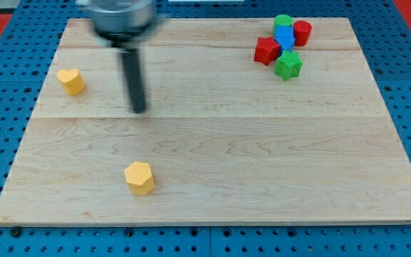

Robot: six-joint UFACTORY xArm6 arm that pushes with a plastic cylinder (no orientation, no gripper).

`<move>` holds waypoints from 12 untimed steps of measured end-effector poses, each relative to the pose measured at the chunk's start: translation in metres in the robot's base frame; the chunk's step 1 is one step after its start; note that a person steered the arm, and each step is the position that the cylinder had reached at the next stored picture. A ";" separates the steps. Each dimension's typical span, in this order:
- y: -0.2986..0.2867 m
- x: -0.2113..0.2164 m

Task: Move the yellow heart to the left of the red star

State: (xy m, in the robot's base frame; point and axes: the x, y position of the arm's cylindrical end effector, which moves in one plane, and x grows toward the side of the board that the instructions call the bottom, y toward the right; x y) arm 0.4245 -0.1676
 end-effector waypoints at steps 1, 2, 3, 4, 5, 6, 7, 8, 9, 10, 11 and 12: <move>-0.111 -0.017; -0.037 -0.045; 0.075 -0.057; -0.004 -0.034; -0.047 -0.056; 0.036 -0.094; 0.131 -0.102; 0.070 -0.113; 0.083 -0.145; 0.179 -0.151; 0.226 -0.129; 0.122 -0.037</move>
State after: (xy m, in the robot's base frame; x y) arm 0.3876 -0.0452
